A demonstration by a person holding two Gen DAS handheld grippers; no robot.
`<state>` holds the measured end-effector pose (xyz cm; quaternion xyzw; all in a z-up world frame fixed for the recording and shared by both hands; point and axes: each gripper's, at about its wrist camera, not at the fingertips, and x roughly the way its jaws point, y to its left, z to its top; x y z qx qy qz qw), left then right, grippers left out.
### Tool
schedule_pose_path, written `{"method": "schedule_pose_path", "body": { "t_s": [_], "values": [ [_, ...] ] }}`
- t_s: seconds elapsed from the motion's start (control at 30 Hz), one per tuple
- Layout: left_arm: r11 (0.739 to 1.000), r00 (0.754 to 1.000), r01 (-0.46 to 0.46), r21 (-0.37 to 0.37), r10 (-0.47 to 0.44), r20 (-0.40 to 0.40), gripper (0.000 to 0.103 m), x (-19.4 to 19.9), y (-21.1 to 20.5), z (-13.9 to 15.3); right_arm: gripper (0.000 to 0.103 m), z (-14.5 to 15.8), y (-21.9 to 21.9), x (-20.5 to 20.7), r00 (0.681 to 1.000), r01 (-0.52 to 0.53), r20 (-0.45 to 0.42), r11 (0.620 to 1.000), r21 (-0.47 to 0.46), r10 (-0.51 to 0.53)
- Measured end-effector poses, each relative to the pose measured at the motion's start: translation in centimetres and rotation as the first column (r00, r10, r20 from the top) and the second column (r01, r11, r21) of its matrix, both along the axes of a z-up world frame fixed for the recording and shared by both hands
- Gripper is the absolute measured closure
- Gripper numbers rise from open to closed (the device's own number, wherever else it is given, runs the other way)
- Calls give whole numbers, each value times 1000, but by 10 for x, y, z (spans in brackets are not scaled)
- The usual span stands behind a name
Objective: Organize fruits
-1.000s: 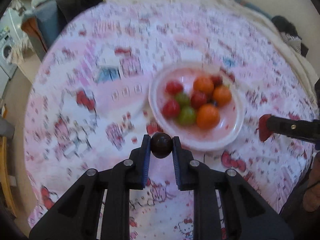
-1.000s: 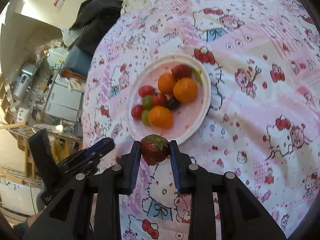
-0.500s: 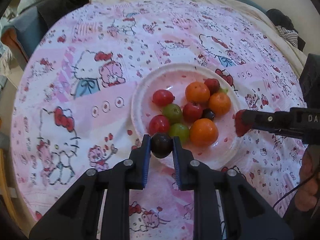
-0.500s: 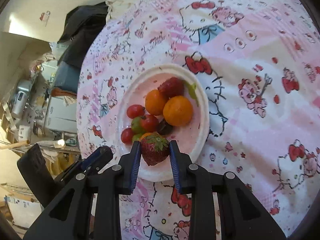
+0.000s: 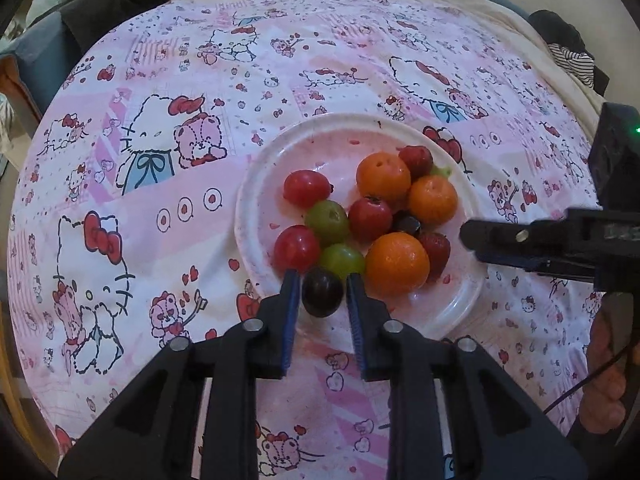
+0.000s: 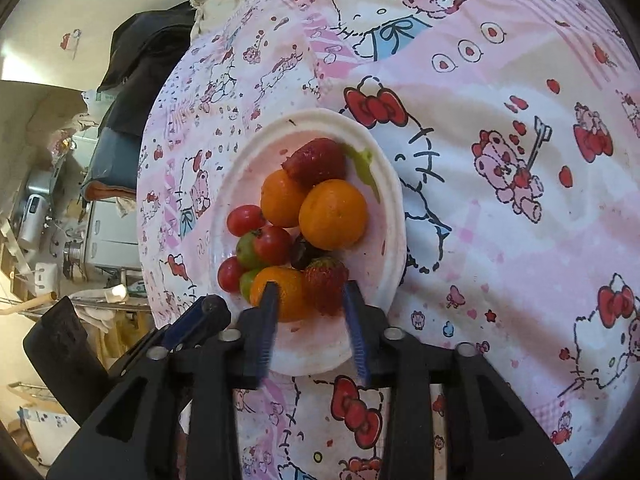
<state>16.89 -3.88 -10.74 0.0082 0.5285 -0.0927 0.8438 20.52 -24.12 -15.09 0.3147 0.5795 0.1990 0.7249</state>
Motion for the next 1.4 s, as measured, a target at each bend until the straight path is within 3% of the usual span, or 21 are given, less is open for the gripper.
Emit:
{"method": "schedule_pose_path", "body": {
  "t_s": [0.07,0.13,0.37,0.53,0.6,0.8,0.87,1.13,1.27,1.4],
  "values": [
    [1000,1000,-6,-5,6,3,38,-2,1,3,30,9,-2,-3,999,13,31,1000,-10,-13],
    [1000,999,-21,-17,22,24,23,-5,3,8,23,20,-3,-6,998,12,67,1000,-20,-11],
    [996,987,-85,-29,88,134,22,-22,16,43,1,66,-4,-27,977,5,210,991,-133,23],
    [990,960,-138,-28,141,242,22,-46,29,79,0,102,1,-54,933,5,353,977,-212,72],
    [989,954,-148,-29,151,259,21,-55,33,88,0,107,1,-64,930,-21,356,980,-197,92],
    [985,950,-172,-34,175,260,11,-88,50,101,0,122,-2,-100,910,10,401,964,-264,101],
    [984,947,-178,-25,178,268,0,-98,52,105,0,126,2,-111,897,9,423,951,-310,129],
    [983,923,-185,18,167,347,0,-134,50,117,0,152,17,-161,759,172,631,885,-432,161],
    [976,898,-216,2,198,394,0,-145,50,120,0,146,19,-164,770,181,620,880,-440,152],
    [974,888,-225,2,204,412,0,-148,48,117,0,143,29,-165,755,196,633,860,-471,174]
  ]
}}
